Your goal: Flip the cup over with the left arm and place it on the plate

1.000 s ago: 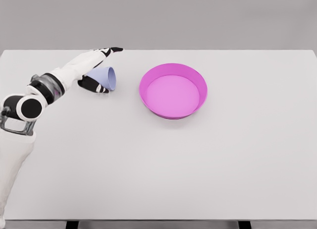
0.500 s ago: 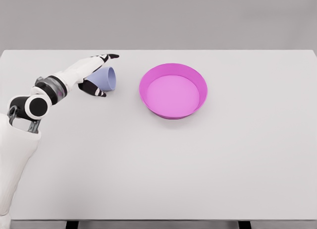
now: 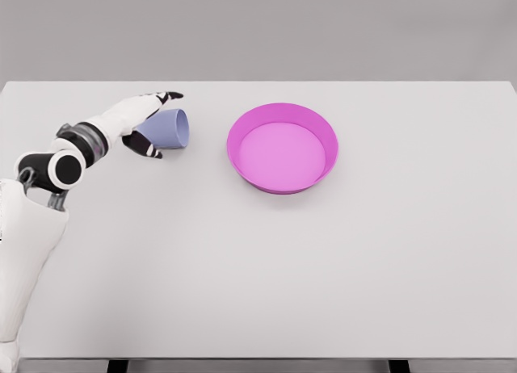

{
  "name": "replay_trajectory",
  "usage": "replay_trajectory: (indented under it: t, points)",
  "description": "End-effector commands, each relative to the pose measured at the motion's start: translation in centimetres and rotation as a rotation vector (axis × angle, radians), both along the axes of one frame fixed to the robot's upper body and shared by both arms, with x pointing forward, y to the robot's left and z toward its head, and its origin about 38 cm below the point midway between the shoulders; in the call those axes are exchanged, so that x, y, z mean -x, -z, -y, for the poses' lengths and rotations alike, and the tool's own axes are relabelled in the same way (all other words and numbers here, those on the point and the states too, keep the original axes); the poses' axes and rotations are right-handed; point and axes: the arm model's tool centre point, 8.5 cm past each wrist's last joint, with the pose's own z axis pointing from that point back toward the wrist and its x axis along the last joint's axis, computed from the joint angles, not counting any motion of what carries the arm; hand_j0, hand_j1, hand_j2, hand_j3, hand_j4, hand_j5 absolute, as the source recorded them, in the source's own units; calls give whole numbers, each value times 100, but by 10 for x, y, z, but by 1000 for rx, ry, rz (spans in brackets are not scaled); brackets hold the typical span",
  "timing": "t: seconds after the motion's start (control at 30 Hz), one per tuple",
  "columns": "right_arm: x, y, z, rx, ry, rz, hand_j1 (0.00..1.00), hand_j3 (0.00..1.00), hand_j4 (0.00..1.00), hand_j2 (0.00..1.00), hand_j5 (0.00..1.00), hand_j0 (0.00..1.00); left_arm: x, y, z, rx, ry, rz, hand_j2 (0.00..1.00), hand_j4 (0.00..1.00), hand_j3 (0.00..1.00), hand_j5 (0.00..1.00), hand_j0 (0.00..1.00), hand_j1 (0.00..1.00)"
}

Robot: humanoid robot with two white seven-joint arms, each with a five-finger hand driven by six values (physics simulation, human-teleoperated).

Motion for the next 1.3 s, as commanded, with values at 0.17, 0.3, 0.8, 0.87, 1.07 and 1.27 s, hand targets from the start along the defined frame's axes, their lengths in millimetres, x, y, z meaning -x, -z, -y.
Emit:
replay_trajectory:
  t: [0.17,0.3,0.8,0.87,1.07,1.27]
  points:
    - [0,0,0,0,0,0,100,100,100,100,100,100,-1,5,11,-65,-11,8,100,100,100,100,100,100]
    - [0,0,0,0,0,0,100,100,100,100,100,100,-1,6,10,-66,-18,4,100,100,100,100,100,100]
    - [0,0,0,0,0,0,100,100,100,100,100,100,-2,14,32,-49,25,-14,100,100,100,100,100,100]
    - [0,0,0,0,0,1,100,100,100,100,100,100,-2,14,34,-43,27,-16,100,100,100,100,100,100]
    - [0,0,0,0,0,0,100,100,100,100,100,100,-13,17,39,-28,21,-37,100,100,100,100,100,100]
    - [0,0,0,0,0,0,100,100,100,100,100,100,-18,15,29,-31,-7,-40,100,100,100,100,100,100]
